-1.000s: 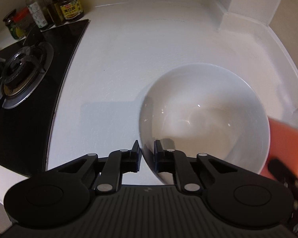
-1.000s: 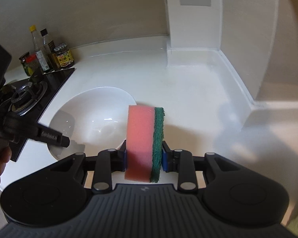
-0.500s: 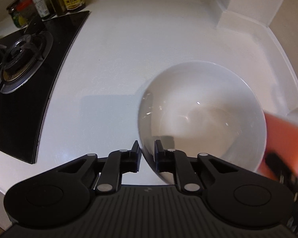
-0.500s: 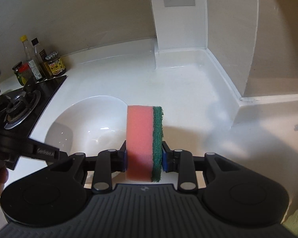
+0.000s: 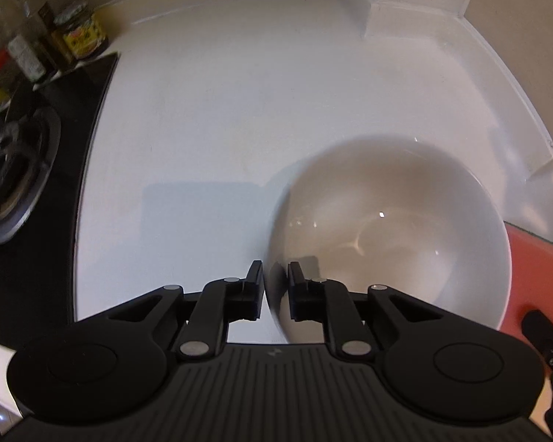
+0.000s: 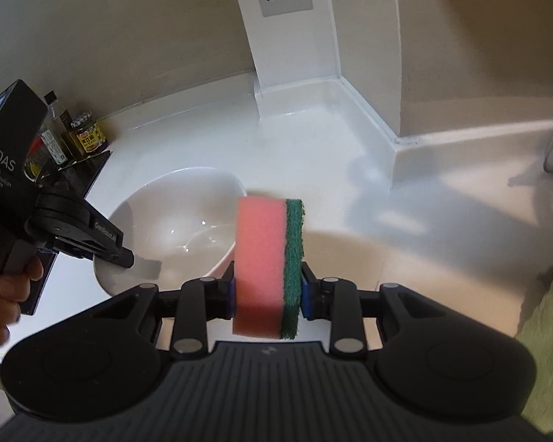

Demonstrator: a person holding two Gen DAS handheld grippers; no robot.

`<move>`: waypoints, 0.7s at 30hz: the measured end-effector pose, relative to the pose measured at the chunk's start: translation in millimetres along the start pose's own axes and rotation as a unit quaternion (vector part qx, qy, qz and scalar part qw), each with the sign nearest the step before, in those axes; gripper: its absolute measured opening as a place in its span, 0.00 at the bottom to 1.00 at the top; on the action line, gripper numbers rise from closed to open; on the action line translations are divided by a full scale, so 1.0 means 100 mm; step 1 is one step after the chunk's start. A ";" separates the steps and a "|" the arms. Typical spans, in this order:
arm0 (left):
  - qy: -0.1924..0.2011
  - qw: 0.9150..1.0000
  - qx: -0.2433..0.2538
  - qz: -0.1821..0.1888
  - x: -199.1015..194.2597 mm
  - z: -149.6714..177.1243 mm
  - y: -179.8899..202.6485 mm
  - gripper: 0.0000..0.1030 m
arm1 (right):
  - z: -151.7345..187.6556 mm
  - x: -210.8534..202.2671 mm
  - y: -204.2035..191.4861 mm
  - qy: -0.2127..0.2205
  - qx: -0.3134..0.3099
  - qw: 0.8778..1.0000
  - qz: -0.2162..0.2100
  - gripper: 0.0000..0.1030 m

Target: Clean bowl

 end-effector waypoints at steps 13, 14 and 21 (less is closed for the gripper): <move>0.035 0.999 0.008 -0.002 0.05 -0.09 -0.01 0.13 | -0.44 0.51 -0.14 -0.045 -0.175 0.980 -0.083 0.26; 0.036 0.999 0.005 -0.004 0.03 -0.08 -0.01 0.12 | -0.48 0.58 -0.18 -0.054 -0.208 0.972 -0.092 0.26; 0.041 0.999 -0.022 -0.012 -0.01 -0.07 -0.03 0.12 | -0.70 0.91 -0.37 -0.103 -0.333 0.922 -0.171 0.26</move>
Point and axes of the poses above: each gripper's, at about its wrist camera, not at the fingertips, and x roughly the way its jaws point, y to its right, z to its underside, the point moved 9 cm from there along x, roughly the way its jaws point, and after that the axes turned 10 degrees about y, right-handed, at the moved point
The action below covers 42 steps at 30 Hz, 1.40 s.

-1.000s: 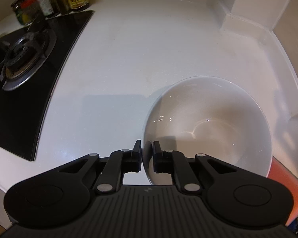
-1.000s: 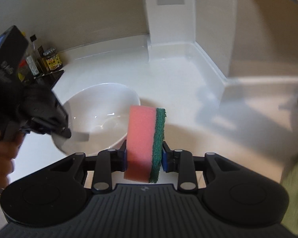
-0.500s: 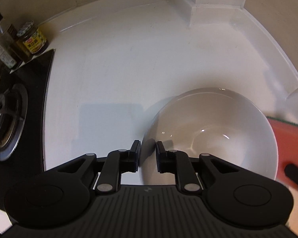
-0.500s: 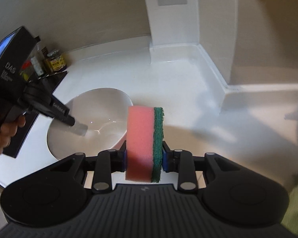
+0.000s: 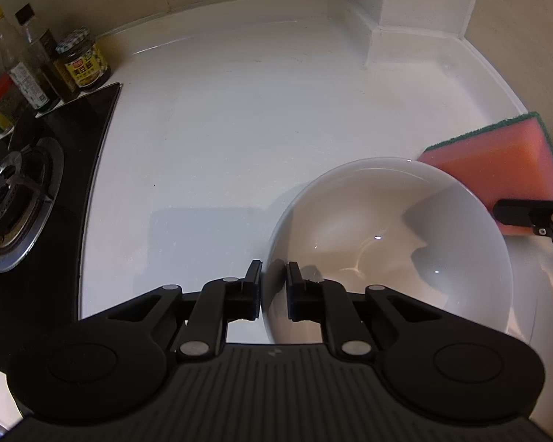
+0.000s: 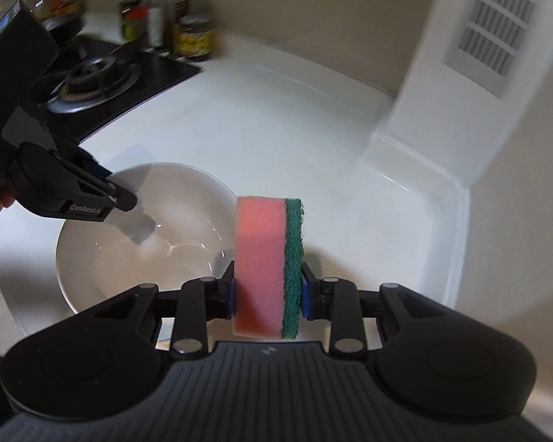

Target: Clean bowl

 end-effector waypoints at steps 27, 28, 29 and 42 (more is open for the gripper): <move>0.003 0.997 -0.061 -0.044 -0.14 0.18 0.01 0.11 | 0.93 -0.76 -0.80 0.083 0.390 0.908 0.128 0.27; 0.002 0.997 -0.060 -0.042 -0.17 0.22 0.04 0.10 | 0.95 -0.78 -0.81 0.087 0.406 0.901 0.128 0.27; 0.000 0.998 -0.059 -0.038 -0.20 0.26 0.07 0.09 | 0.97 -0.78 -0.78 0.092 0.420 0.893 0.131 0.27; -0.016 0.988 -0.149 -0.037 -0.32 0.41 0.08 0.07 | 0.78 -0.56 -0.37 0.077 0.378 0.910 0.154 0.27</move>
Point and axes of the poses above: each gripper's, at about its wrist camera, not at the fingertips, and x roughly the way its jaws point, y to its right, z to its underside, the point moved 9 cm from there along x, roughly the way its jaws point, and after that the axes turned 10 degrees about y, right-handed, at the moved point
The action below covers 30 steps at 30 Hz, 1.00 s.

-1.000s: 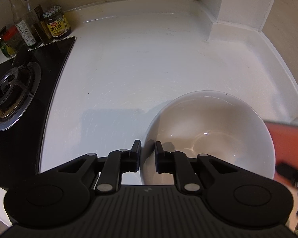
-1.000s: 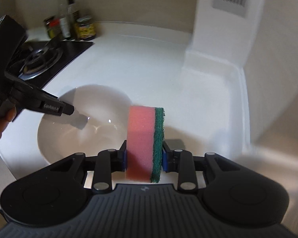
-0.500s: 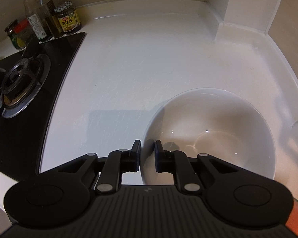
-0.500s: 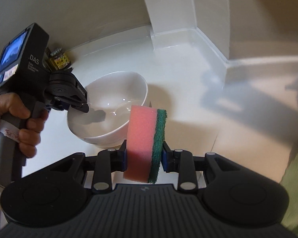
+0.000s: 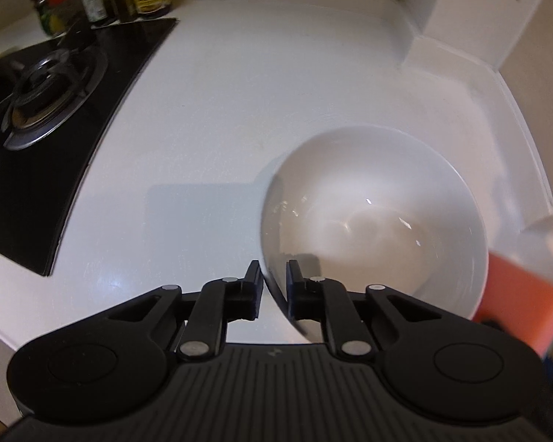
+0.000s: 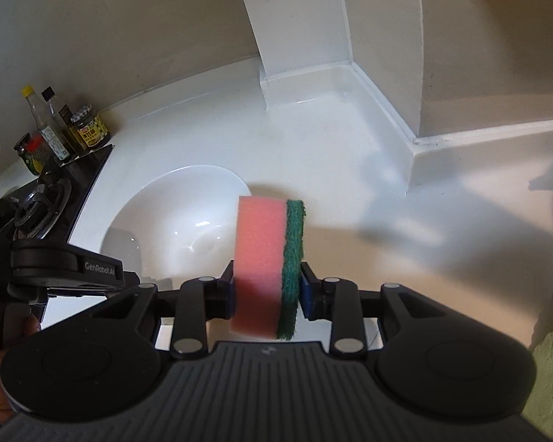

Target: Clean bowl

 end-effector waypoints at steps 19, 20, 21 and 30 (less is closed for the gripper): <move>-0.026 0.998 -0.004 0.054 0.09 -0.07 -0.09 0.07 | -0.21 -0.71 -0.55 0.122 -0.475 0.868 -0.084 0.27; -0.029 0.998 -0.003 0.059 0.09 -0.06 -0.09 0.08 | -0.16 -0.67 -0.68 0.120 -0.552 0.819 -0.101 0.27; -0.032 0.998 -0.002 0.062 0.09 -0.06 -0.10 0.08 | -0.07 -0.59 -0.80 0.109 -0.633 0.757 -0.120 0.27; -0.048 0.995 0.026 0.079 0.08 -0.04 -0.12 0.13 | 0.34 0.08 -0.99 0.050 -0.875 0.431 -0.214 0.27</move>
Point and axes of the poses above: each gripper's, at about its wrist camera, not at the fingertips, and x roughly the way its jaws point, y to its right, z to its underside, the point moved 9 cm from there along x, roughly the way its jaws point, and after that the axes turned 10 degrees about y, right-handed, at the moved point
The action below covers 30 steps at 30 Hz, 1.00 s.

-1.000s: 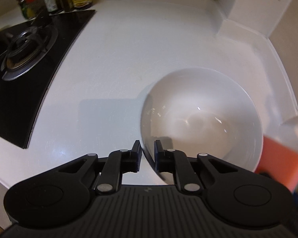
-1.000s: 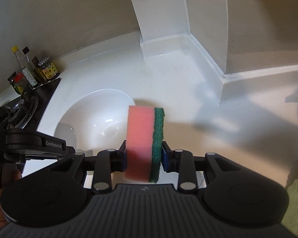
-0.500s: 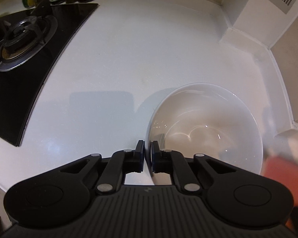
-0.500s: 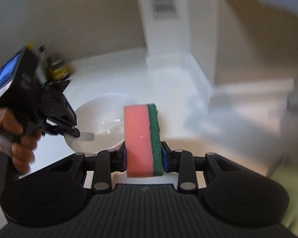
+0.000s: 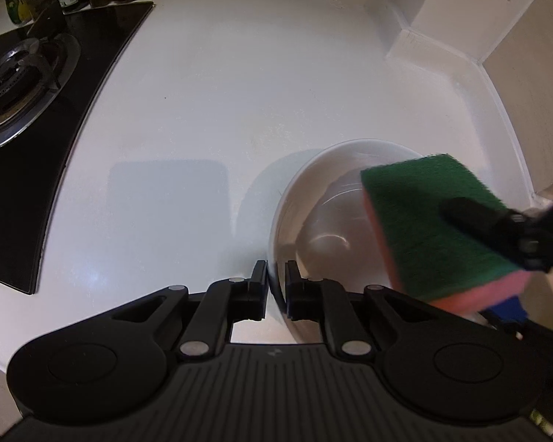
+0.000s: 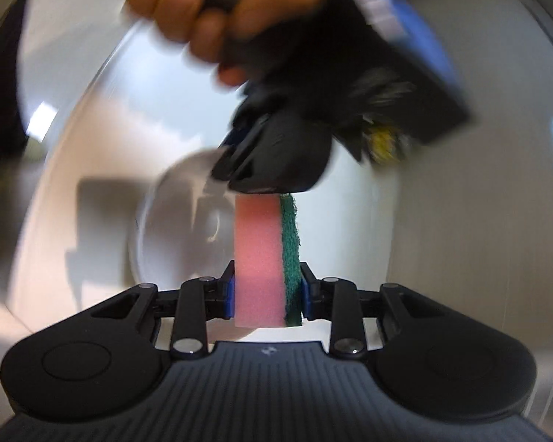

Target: Clean bowl

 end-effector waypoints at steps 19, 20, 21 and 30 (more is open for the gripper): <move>0.008 1.000 -0.021 0.007 0.06 0.00 -0.10 0.19 | -0.17 -0.05 0.13 0.075 0.212 0.941 -0.254 0.28; 0.006 1.000 -0.020 0.010 0.06 0.00 -0.10 0.18 | -0.16 -0.13 0.24 0.104 0.266 0.924 -0.253 0.28; 0.004 1.000 -0.020 0.012 0.06 0.00 -0.11 0.18 | -0.14 -0.22 0.38 0.134 0.321 0.903 -0.251 0.28; 0.001 1.000 0.006 0.023 0.04 -0.06 -0.11 0.10 | 0.10 -0.19 -0.18 0.064 -0.041 0.994 -0.080 0.27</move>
Point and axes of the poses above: each gripper's, at about its wrist camera, not at the fingertips, and x roughly the way its jaws point, y to its right, z to its underside, the point moved 9 cm from there along x, roughly the way its jaws point, and after that the axes turned 10 degrees about y, right-handed, at the moved point
